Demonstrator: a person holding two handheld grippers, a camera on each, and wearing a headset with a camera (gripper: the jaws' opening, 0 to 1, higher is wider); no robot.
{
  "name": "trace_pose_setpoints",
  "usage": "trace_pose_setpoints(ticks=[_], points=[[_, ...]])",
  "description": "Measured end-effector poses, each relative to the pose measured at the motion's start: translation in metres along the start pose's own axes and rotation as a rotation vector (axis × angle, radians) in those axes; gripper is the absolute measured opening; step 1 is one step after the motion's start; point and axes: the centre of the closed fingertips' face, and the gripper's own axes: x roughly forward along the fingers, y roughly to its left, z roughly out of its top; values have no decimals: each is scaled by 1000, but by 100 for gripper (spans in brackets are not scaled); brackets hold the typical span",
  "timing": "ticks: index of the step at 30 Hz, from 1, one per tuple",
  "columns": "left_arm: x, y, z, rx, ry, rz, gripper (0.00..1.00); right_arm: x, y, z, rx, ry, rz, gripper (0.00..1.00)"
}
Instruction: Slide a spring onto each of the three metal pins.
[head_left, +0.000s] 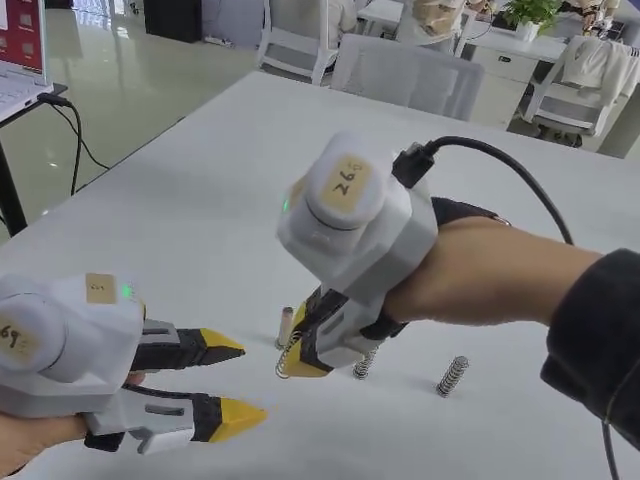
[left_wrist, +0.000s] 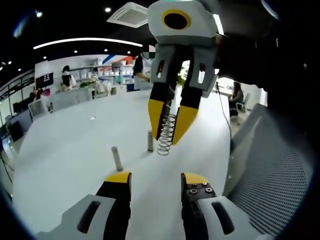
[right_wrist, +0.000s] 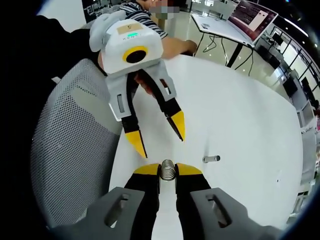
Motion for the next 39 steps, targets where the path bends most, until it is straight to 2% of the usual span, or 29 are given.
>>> trace_pose_setpoints(ticks=[19,28,31,33,39], points=[[1,-3,-6,-37,15,24,51,-12,-36,-9,23,11,-86,8],[1,-4,-6,-39,13,20,53,-10,-48,-10,20,29,-109,8],[1,-6,-6,-38,16,17,53,-9,-55,-7,21,28,-115,8],[1,-6,-7,-36,17,16,53,-8,-65,-4,15,31,-125,8],[1,-5,-7,-38,14,18,54,-2,-72,0,14,38,-124,8]])
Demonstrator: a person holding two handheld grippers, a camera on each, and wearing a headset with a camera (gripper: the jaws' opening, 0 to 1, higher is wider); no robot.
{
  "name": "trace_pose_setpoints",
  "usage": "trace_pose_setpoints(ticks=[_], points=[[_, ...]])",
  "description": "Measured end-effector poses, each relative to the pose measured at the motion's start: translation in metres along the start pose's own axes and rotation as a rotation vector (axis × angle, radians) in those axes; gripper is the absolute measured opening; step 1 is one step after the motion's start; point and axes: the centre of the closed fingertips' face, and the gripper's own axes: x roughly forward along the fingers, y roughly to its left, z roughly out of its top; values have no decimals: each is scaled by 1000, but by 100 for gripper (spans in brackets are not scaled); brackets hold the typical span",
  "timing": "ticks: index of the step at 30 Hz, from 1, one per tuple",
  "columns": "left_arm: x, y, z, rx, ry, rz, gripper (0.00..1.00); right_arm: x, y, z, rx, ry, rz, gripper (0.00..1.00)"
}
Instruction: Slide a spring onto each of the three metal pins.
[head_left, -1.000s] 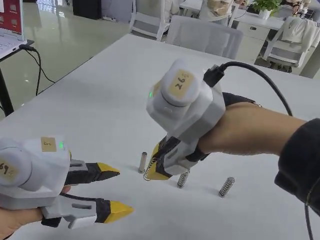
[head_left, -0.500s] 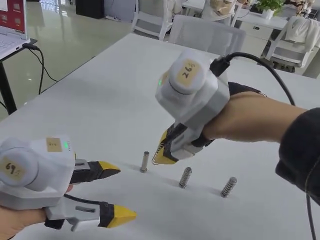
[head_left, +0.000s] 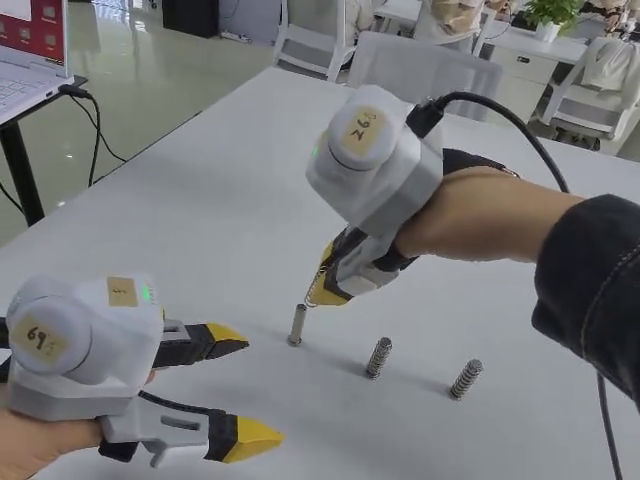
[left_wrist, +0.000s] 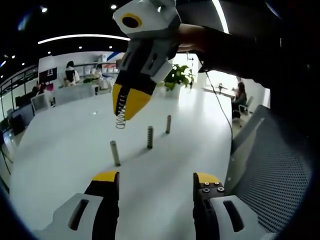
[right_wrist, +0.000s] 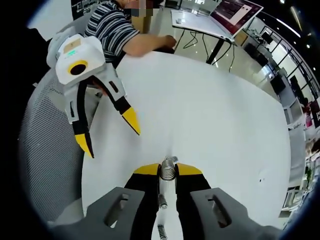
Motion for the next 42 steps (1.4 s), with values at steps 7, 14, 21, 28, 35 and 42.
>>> trace_pose_setpoints(ticks=[7,14,21,28,35,42], points=[[0,1,-1,-3,-3,-1,55,13,-7,-4,-3,23,-1,8],[0,2,-1,-7,-4,-1,55,22,-11,-5,6,29,11,9],[0,2,-1,-12,-8,-1,55,28,-10,-7,10,38,21,9],[0,3,-1,-17,-12,0,55,33,-10,-10,7,50,27,9],[0,3,0,-17,-16,0,55,36,-11,-10,9,54,32,9],[0,3,0,-16,-19,2,55,45,-14,-11,17,65,46,9]])
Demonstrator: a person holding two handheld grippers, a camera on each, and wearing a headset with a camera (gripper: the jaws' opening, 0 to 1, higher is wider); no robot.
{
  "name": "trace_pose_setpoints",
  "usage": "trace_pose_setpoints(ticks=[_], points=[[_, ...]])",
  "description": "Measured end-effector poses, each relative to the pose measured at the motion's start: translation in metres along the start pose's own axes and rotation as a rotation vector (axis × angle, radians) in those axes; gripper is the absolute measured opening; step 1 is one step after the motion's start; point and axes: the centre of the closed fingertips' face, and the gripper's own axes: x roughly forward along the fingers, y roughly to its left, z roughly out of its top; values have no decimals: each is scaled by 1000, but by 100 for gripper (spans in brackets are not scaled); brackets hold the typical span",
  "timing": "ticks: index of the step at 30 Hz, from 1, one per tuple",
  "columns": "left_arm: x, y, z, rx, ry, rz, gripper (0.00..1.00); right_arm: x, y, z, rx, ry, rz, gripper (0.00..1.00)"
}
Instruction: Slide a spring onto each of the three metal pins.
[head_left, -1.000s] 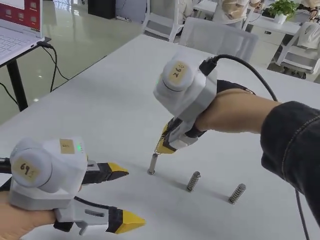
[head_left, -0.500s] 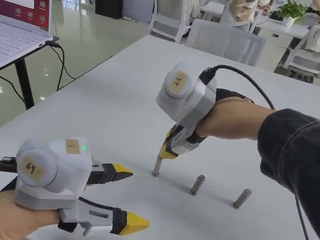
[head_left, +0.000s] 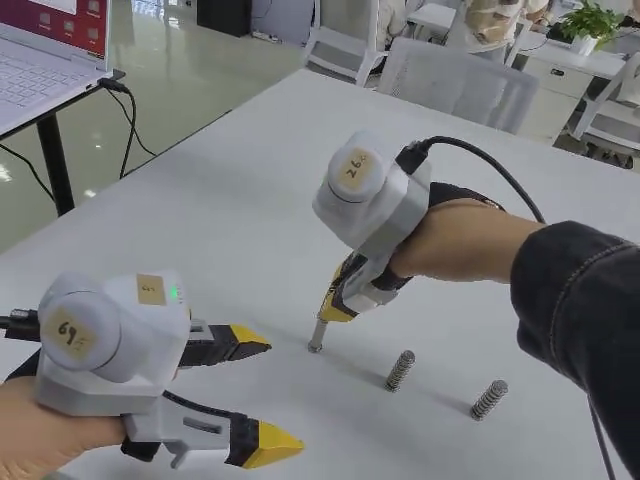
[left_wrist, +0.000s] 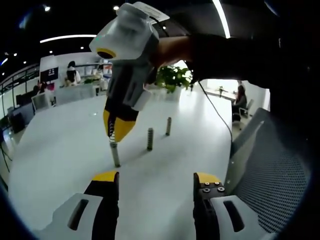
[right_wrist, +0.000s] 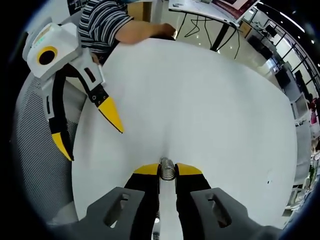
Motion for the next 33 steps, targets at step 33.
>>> trace_pose_setpoints(ticks=[33], points=[[0,-1,0,3,2,3,54,34,24,-19,11,93,81,8]])
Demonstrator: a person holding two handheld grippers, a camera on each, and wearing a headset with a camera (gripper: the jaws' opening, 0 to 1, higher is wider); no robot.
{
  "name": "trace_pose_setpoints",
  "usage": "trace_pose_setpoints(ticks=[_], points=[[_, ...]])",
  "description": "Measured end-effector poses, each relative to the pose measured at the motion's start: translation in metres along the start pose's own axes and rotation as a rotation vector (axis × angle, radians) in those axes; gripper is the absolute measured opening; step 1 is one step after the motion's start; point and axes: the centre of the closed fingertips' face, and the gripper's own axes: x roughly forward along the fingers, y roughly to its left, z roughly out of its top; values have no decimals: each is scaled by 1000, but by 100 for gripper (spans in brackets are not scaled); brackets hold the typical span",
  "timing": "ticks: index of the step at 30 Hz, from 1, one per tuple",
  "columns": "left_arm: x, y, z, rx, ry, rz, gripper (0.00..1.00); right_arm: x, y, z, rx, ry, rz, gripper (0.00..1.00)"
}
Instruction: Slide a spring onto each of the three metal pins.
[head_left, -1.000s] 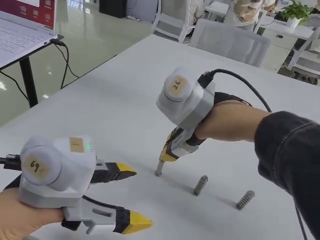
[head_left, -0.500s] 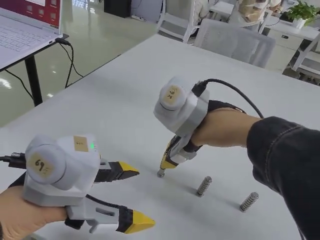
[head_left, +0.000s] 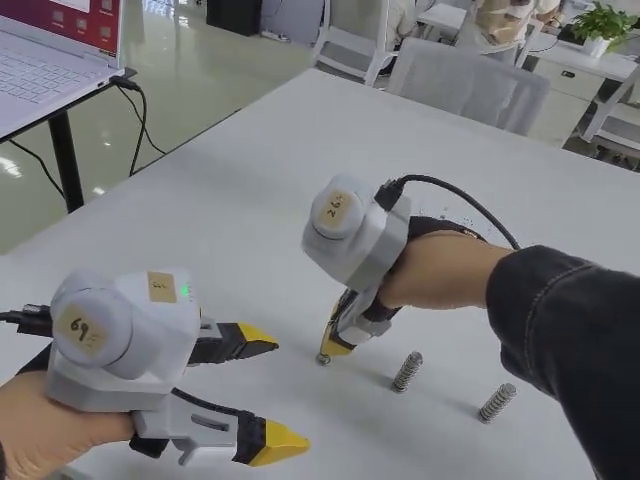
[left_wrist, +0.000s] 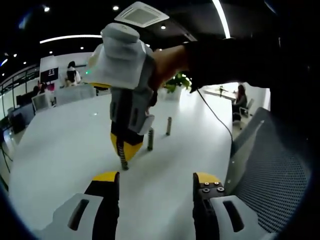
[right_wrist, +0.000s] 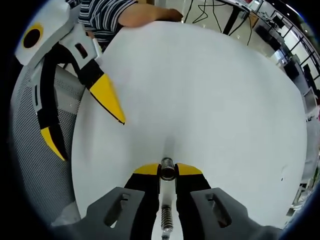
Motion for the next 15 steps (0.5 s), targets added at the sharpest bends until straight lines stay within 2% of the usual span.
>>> trace_pose_setpoints(ticks=[15], points=[[0,-1,1,0,0,-2,54,7,3,-3,-6,10,1,9]])
